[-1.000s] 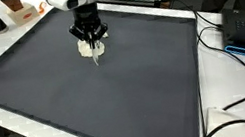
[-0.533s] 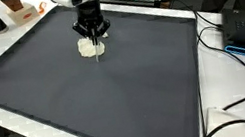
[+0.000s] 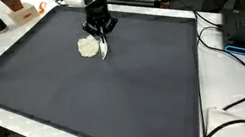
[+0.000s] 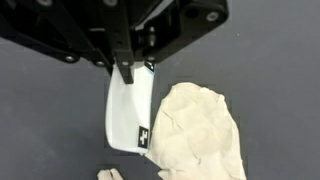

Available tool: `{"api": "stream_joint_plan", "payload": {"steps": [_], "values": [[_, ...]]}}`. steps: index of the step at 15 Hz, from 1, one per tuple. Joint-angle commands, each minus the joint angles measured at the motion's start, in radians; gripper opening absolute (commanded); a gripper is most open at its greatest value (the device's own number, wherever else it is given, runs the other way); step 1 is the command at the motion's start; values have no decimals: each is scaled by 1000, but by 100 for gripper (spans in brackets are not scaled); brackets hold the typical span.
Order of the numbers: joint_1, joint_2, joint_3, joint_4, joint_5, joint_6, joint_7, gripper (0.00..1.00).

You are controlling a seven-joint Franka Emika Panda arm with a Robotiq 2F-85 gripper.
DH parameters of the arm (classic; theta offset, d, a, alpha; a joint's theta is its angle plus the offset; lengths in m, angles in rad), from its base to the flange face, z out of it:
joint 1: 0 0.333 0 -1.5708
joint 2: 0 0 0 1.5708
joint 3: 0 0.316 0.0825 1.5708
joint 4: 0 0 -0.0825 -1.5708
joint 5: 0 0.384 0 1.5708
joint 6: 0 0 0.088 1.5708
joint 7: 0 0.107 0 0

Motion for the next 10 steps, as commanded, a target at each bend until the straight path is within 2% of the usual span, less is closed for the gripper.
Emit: {"api": "stream_joint_plan", "payload": {"steps": [1, 5, 8, 10], "values": [[5, 45, -18, -60, -15, 23, 36, 1], [25, 37, -55, -55, -69, 2, 128, 1], [4, 30, -31, -60, -20, 12, 89, 1], [7, 11, -39, -71, -26, 12, 108, 1]]}}
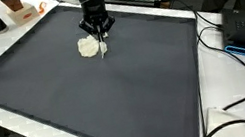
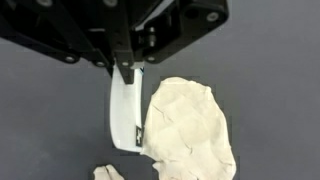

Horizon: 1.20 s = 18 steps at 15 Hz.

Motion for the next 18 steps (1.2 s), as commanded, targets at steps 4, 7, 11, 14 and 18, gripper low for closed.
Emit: {"api": "stream_joint_plan", "payload": {"steps": [4, 7, 11, 14, 18], "values": [[9, -14, -37, -82, -37, 9, 71, 1], [19, -43, -49, -99, -70, 14, 117, 1], [35, -93, -61, -135, -132, 30, 193, 1], [54, -129, -75, -163, -201, 35, 277, 1], [76, -176, -83, -187, -301, 56, 387, 1]]}}
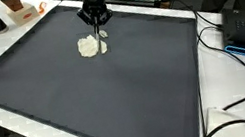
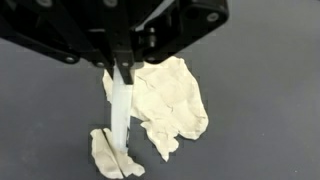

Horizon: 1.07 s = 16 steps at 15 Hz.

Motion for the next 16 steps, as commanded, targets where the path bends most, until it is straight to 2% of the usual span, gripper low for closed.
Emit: {"api": "stream_joint_plan", "payload": {"steps": [1, 6, 12, 16], "values": [[31, -72, -19, -53, -97, 25, 105, 1], [38, -124, 0, -49, -138, 8, 166, 1], [35, -172, 34, -23, -58, -26, 143, 1], [33, -179, 51, 16, 68, -61, 108, 1]]}}
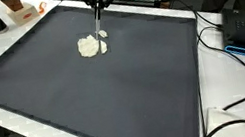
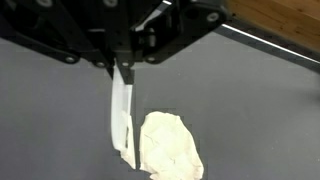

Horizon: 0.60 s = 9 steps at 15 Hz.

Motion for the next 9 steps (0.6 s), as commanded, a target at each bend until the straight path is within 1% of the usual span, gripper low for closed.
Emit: {"api": "stream_joint_plan", "payload": {"steps": [1, 3, 4, 5, 9], "values": [[0, -21, 17, 28, 136, -60, -41, 1], [-1, -22, 21, 55, 200, -85, -57, 1], [-4, -7, 18, 41, 141, -41, -32, 1], [-4, -7, 19, 50, 147, -45, -36, 4], [-4, -3, 18, 51, 147, -45, -36, 4]]}}
